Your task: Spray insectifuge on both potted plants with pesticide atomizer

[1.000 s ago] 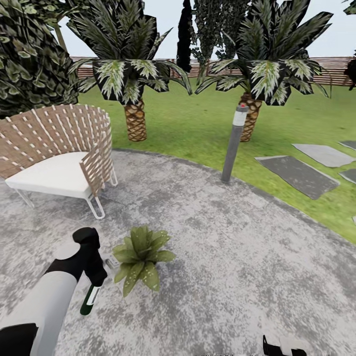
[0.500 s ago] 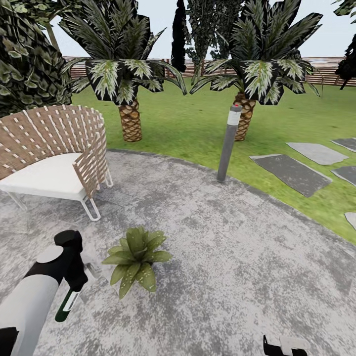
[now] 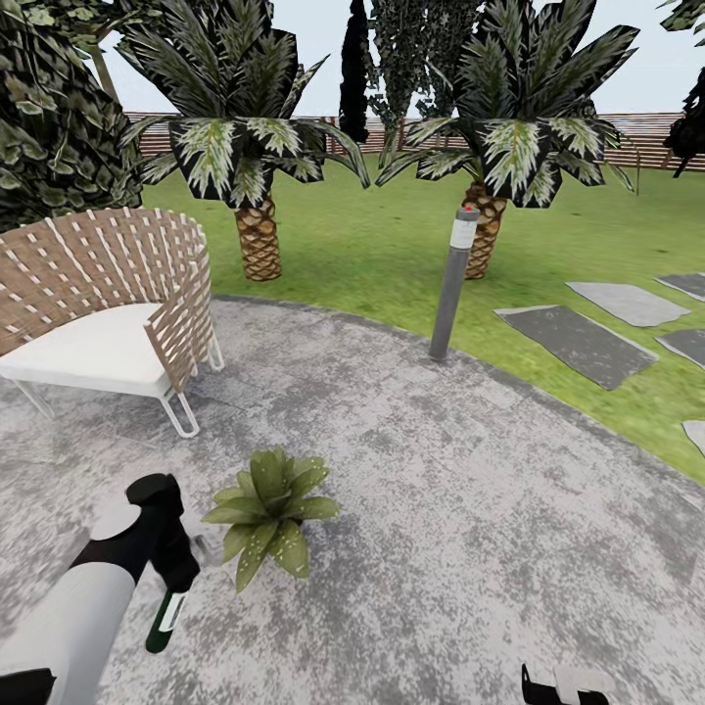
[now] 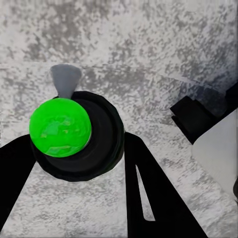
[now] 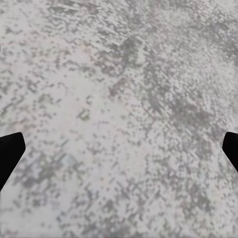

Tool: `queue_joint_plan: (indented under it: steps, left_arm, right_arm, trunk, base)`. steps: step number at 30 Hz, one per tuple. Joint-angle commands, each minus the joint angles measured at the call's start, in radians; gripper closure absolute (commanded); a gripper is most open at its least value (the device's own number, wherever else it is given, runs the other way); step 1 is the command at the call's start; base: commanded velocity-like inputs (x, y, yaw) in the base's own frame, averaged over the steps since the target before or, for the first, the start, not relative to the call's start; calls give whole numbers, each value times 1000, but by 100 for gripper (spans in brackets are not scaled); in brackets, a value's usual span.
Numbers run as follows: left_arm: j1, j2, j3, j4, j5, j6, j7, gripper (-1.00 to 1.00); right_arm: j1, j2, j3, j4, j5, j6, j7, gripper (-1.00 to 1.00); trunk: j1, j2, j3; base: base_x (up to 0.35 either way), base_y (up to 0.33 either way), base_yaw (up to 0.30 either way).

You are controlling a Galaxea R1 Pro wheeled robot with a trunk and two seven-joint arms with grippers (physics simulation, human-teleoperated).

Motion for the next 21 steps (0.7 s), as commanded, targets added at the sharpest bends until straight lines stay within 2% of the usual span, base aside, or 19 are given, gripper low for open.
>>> queue_joint_plan:
  steps: [1,3,5,7,9,12,17,20,21]
  left_arm:
    - [0,5,3,0,-2,7,-6,100]
    - [3,19,9,1,3,5,-4,100]
    - [12,35,30,-4,12,3,0,100]
    - [16,41,48,-7,38,1,6,100]
    - [19,43,53,-4,55,-11,29,100]
    - [21,41,59,4,70,-77,88,100]
    - [39,32,61,4,72,-88,96,100]
    - [43,33,61,12,76,-89,100,100]
    - [43,32,61,26,88,-89,113,100]
  right_arm:
    - [-1,0,-4,3,11,-3,-6,-100]
    - [-1,0,-3,4,11,-3,-6,-100]
    - [-1,0,-4,4,11,-3,-6,-100]
    - [-1,0,-4,4,11,-3,-6,-100]
    - [-1,1,-4,4,11,-3,-6,-100]
    - [-1,1,-3,3,11,-3,-6,-100]
    - [-1,1,-5,0,8,-3,-6,-100]
    - [-1,1,-5,0,7,-3,-6,-100]
    - [-1,1,-5,1,7,-3,-6,-100]
  trunk:
    - [0,0,-1]
    - [0,0,-1]
    - [0,0,-1]
    - [0,0,-1]
    - [0,0,-1]
    - [0,0,-1]
    - [0,0,-1]
    - [0,0,-1]
    - [0,0,-1]
  base:
    - [0,0,0]
    - [0,0,0]
    - [0,11,0]
    - [-44,134,0]
    - [-101,237,0]
    - [-74,301,0]
    - [-8,212,-15]
    - [-1,22,-213]
    - [0,7,-267]
